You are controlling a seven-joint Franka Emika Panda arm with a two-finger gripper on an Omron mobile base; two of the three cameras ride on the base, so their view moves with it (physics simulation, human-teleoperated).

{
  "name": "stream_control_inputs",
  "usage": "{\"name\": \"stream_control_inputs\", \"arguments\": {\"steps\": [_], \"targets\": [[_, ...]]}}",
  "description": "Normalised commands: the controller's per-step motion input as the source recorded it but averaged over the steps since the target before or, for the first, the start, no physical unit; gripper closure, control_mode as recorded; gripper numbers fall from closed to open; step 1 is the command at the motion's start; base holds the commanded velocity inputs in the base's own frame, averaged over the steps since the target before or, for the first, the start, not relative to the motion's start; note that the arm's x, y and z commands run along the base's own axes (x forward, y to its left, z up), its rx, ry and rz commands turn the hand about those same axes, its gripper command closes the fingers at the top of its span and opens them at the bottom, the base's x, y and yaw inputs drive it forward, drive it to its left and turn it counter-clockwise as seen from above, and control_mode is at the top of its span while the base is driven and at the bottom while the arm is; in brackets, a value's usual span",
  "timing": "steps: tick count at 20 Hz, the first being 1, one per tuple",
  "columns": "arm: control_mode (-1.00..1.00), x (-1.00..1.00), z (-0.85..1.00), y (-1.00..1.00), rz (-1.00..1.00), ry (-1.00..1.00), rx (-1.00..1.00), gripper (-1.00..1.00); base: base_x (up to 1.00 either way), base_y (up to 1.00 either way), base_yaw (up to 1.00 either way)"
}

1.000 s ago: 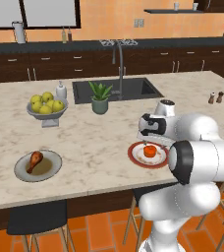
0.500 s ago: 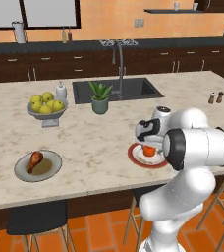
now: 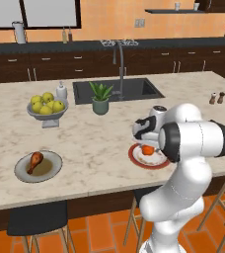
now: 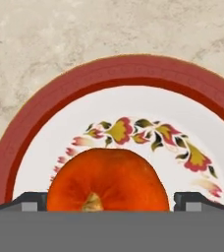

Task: Pick the chicken drumstick and squash from their plates and place them in the bowl. Then put the bowl in the fridge.

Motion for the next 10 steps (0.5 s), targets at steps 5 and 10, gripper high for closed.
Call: {"name": "stream_control_inputs", "arguments": {"steps": [5,10], "targets": [[-1.0,-0.1,-0.56,0.14,-0.06,0.04,0.02,-1.0,0.0,0.0,0.0],[-1.0,-0.04,-0.52,0.06,-0.03,0.01,0.02,1.0,0.0,0.0,0.0]]}}
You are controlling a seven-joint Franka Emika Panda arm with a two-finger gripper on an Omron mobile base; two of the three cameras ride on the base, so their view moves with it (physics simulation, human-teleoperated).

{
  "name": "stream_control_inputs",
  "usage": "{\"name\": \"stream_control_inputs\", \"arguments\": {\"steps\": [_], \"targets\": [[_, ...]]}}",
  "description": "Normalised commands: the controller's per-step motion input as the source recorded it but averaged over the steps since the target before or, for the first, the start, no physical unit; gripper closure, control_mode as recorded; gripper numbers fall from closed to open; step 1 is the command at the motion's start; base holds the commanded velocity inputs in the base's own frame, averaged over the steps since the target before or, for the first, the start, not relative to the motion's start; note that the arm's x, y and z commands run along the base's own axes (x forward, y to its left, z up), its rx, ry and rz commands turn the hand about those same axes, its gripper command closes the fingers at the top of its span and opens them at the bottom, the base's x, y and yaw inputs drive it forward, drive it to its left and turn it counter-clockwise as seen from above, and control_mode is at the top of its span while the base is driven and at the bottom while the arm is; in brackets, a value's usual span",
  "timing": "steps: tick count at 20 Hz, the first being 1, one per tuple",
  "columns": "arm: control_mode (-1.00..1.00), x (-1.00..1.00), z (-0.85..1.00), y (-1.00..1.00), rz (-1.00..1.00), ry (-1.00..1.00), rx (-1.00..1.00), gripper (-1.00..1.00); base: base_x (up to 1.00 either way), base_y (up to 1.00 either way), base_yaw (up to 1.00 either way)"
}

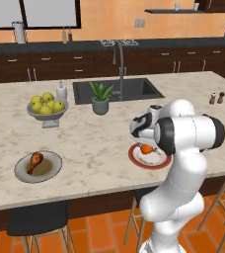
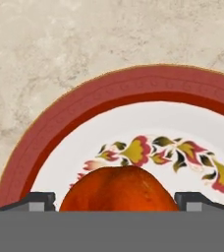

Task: Pick the chicken drumstick and squash from their plates and place them in the bowl. Then put the bowl in the fridge.

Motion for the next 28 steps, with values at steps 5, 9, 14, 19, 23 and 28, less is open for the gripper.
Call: {"name": "stream_control_inputs", "arguments": {"steps": [5,9,14,19,23,28], "targets": [[-1.0,-0.29,0.07,-0.02,0.0,-0.03,0.0,1.0,0.0,0.0,0.0],[-1.0,-0.79,0.64,-0.11,0.0,-0.09,0.01,1.0,0.0,0.0,0.0],[-1.0,-0.62,0.67,-0.28,0.0,-0.12,0.0,1.0,0.0,0.0,0.0],[-1.0,-0.38,0.75,-0.68,0.0,-0.11,0.0,1.0,0.0,0.0,0.0],[-1.0,0.01,0.79,-0.88,-0.01,-0.03,0.0,1.0,0.0,0.0,0.0],[-1.0,0.24,0.34,-0.99,-0.01,0.0,-0.05,1.0,0.0,0.0,0.0]]}}
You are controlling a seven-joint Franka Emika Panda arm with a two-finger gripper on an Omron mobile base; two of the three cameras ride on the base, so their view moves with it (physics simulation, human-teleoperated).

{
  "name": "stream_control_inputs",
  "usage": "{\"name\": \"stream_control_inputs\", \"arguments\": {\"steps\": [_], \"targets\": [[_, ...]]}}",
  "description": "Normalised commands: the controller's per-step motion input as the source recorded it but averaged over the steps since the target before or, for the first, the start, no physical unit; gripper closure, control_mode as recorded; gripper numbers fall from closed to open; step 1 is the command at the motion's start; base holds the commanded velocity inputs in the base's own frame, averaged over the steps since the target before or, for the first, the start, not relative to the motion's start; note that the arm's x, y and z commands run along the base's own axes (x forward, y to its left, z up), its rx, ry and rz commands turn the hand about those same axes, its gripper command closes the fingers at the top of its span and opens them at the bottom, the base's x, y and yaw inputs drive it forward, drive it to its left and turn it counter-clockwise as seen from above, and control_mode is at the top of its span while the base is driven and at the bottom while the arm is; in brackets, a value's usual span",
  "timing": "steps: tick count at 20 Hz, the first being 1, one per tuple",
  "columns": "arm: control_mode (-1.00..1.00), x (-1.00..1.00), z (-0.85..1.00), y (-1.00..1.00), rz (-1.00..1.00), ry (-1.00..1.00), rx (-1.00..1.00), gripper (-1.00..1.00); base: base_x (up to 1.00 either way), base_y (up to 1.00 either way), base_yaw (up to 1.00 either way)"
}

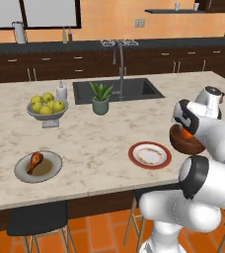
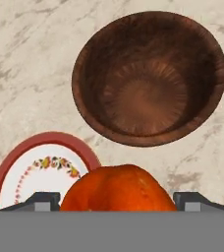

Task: Pick the chicken drumstick and squash from their plates and place them in the bowl. Then put the bowl in the fridge.

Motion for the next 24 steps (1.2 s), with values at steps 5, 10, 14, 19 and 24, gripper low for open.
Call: {"name": "stream_control_inputs", "arguments": {"steps": [5,10,14,19,24], "targets": [[-1.0,0.68,-0.11,-0.83,0.0,0.02,-0.08,1.0,0.0,0.0,0.0],[-1.0,0.44,-0.65,-0.37,0.0,0.08,-0.03,1.0,0.0,0.0,0.0],[-1.0,-0.08,-0.99,0.06,0.01,0.06,-0.01,-1.0,0.0,0.0,0.0],[-1.0,0.47,-0.52,0.0,0.05,0.0,-0.01,-1.0,0.0,0.0,0.0],[-1.0,0.26,-0.06,0.0,0.11,0.0,-0.02,-1.0,0.0,0.0,0.0]]}}
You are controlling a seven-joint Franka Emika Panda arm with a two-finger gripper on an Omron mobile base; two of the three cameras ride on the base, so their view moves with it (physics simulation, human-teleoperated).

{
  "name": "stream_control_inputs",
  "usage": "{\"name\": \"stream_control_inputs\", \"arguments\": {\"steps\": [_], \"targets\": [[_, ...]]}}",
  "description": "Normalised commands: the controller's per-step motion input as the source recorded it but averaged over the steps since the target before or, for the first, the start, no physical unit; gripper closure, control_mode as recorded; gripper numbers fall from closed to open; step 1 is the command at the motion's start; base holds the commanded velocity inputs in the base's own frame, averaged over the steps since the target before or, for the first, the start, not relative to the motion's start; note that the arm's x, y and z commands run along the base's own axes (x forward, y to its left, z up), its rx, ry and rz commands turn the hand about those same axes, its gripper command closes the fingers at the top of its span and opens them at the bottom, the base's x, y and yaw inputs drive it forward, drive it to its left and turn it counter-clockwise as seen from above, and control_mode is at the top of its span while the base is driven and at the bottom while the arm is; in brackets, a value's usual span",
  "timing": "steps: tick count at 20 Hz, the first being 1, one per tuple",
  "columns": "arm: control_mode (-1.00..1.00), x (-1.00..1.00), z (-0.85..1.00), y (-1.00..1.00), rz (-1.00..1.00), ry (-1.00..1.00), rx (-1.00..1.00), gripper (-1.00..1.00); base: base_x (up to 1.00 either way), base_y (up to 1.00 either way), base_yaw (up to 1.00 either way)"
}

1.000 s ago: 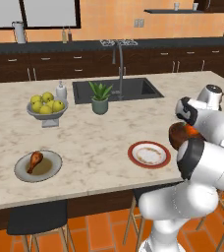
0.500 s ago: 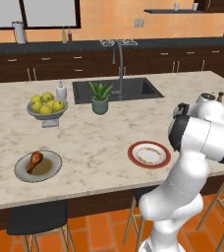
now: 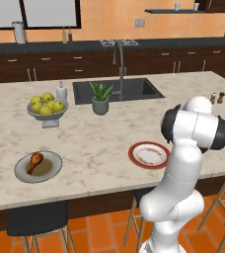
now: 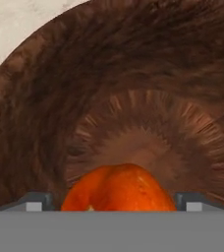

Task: Pick the chicken drumstick and squash from their plates and place them in the bowl. Then put the bowl in the fridge.

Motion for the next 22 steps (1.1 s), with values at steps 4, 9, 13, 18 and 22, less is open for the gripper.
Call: {"name": "stream_control_inputs", "arguments": {"steps": [4,9,13,18,22], "targets": [[-1.0,-0.16,0.49,0.01,0.08,0.0,-0.01,-1.0,0.0,0.0,0.0],[-1.0,-0.29,0.5,0.1,0.07,0.0,-0.06,-1.0,0.0,0.0,0.0],[-1.0,-0.05,0.02,0.15,0.07,0.0,-0.16,-1.0,0.0,0.0,0.0],[-1.0,0.03,-0.07,0.03,0.1,-0.02,-0.18,-1.0,0.0,0.0,0.0],[-1.0,-0.14,-0.12,0.0,0.1,-0.01,-0.07,-1.0,0.0,0.0,0.0]]}}
